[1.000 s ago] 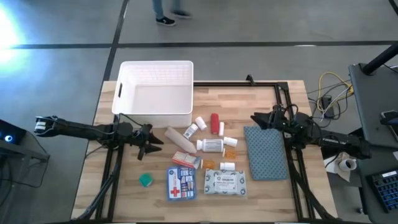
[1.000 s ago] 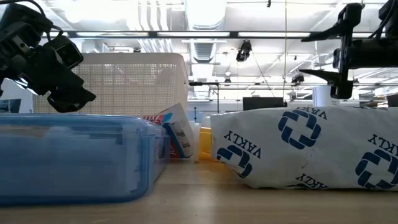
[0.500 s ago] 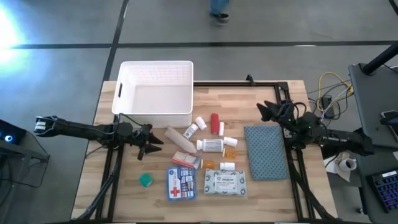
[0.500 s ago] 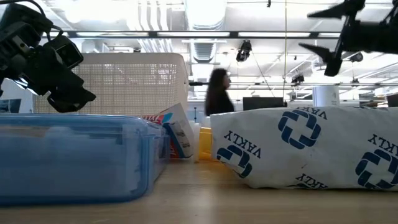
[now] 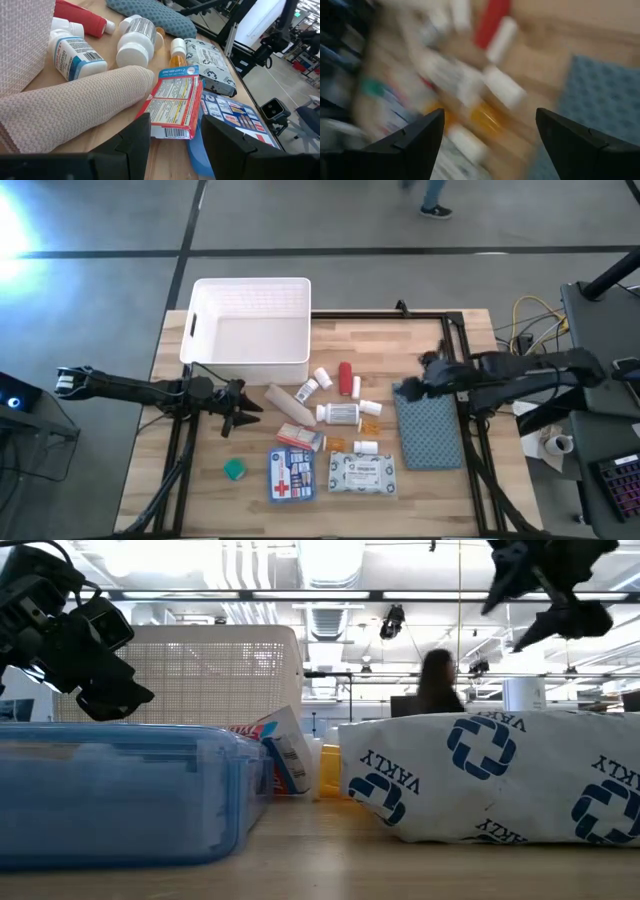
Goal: Pick & place medical supplies in basket/bin
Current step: Put the middle right white pill bottle into the white bin, then put the green bandage into the white bin
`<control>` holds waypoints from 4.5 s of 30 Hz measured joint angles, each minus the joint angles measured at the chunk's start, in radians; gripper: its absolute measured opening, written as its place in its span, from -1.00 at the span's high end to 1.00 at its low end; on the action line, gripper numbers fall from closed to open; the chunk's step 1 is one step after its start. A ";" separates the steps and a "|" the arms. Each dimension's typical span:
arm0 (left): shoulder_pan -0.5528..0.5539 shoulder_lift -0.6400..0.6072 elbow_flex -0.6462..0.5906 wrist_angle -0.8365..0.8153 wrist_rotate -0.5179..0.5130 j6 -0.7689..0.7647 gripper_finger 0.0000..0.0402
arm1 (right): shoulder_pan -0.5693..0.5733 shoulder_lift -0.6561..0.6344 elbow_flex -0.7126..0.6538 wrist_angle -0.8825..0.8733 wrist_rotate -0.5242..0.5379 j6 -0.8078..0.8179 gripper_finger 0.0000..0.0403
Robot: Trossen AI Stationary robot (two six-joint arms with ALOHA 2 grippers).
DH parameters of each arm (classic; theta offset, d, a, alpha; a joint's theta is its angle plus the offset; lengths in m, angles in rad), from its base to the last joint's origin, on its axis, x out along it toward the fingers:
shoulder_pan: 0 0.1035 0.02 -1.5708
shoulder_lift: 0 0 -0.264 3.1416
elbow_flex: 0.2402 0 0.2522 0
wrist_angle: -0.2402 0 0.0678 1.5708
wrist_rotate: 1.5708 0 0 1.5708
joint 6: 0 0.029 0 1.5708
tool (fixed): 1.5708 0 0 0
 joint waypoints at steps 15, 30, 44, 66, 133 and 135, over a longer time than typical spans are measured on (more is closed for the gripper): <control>0.000 0.000 0.000 0.000 0.000 0.000 0.22 | 0.000 0.570 0.243 -0.092 -0.075 -0.484 -0.51; 0.000 0.000 0.000 0.000 0.000 0.000 0.22 | -0.099 0.909 0.336 -0.091 -0.098 -0.755 -0.49; 0.000 0.000 0.000 0.000 0.000 0.000 0.22 | -0.097 1.051 0.349 -0.097 -0.098 -0.782 -0.33; 0.000 0.000 0.000 0.000 0.000 0.000 0.22 | -0.092 0.979 0.478 -0.086 -0.149 -0.827 0.22; -0.001 0.011 0.038 0.041 0.169 -0.495 0.22 | -0.138 1.159 1.510 0.020 -0.199 -0.939 -0.44; -0.001 0.011 0.044 0.040 0.220 -0.529 0.22 | -0.135 1.174 1.510 0.022 -0.194 -0.878 -0.43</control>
